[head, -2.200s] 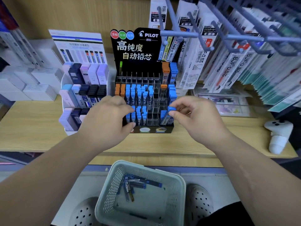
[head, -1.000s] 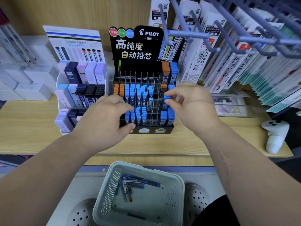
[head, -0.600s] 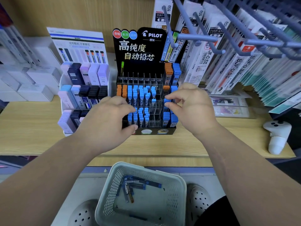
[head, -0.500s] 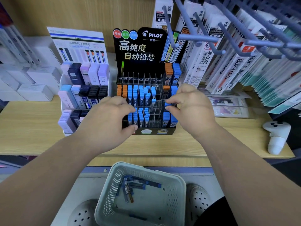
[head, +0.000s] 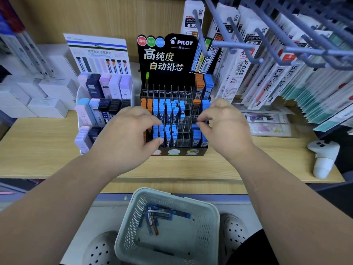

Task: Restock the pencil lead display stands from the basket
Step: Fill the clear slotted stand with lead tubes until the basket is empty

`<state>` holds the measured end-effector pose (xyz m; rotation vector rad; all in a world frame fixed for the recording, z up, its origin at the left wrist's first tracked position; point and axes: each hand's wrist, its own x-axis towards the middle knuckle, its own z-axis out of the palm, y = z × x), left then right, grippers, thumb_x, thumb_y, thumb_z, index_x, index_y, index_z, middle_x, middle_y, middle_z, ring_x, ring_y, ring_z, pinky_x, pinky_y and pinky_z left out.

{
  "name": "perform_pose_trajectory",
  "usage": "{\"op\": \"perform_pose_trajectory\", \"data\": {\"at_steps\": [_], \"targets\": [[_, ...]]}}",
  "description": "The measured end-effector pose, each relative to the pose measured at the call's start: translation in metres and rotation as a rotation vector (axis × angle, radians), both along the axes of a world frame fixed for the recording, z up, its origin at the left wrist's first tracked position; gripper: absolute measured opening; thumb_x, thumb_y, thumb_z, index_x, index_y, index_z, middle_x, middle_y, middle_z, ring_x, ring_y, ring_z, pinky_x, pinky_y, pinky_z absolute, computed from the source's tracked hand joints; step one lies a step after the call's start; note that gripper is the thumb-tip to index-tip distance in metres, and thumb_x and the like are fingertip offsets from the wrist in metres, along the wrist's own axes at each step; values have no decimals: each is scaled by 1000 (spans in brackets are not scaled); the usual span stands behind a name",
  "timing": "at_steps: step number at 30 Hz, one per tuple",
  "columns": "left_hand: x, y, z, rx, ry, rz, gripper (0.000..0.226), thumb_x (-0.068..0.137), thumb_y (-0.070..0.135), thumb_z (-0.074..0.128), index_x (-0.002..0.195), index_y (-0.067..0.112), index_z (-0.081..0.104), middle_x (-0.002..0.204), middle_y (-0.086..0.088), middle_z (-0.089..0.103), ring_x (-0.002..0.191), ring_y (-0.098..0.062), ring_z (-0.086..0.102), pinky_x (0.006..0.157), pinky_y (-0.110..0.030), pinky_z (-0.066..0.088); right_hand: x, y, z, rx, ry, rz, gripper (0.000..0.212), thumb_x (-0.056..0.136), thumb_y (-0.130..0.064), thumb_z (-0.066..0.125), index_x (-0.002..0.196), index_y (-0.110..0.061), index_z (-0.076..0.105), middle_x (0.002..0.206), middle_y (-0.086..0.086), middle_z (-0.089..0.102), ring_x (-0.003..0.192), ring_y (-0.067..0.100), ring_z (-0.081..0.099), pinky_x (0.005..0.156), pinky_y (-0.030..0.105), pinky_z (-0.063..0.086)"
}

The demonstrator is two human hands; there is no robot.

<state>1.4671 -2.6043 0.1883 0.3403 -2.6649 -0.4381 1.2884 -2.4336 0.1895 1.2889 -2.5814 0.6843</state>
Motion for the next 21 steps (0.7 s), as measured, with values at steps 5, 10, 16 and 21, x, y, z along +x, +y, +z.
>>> {"op": "perform_pose_trajectory", "data": {"at_steps": [5, 10, 16, 21], "targets": [[15, 4, 12, 22, 102, 16, 26, 85, 35, 66, 97, 14, 74, 94, -1, 67, 93, -24, 61, 84, -39, 51, 5, 16, 15, -154, 68, -36, 10, 91, -25, 69, 86, -17, 73, 87, -3, 58, 76, 16, 57, 68, 30, 49], [55, 15, 7, 78, 114, 52, 19, 84, 35, 65, 78, 18, 70, 72, 5, 59, 72, -16, 55, 66, -32, 47, 39, 38, 0, -92, -62, 85, 21, 89, -32, 70, 71, -22, 66, 67, -7, 60, 64, 15, 57, 61, 29, 46], [122, 12, -66, 314, -233, 280, 14, 86, 43, 67, 82, 29, 68, 78, 11, 63, 74, -14, 59, 69, -31, 45, 83, 65, -88, 597, -415, 245, 20, 94, -38, 63, 102, -23, 75, 99, -7, 73, 85, 14, 65, 76, 31, 54], [146, 23, -163, 503, -668, 419, 26, 96, 45, 55, 113, 27, 63, 103, 0, 70, 89, -20, 63, 82, -31, 50, 110, 78, -199, 966, -713, 96, 52, 99, -48, 57, 143, -20, 53, 144, 4, 56, 127, 22, 54, 106, 32, 42]]}}
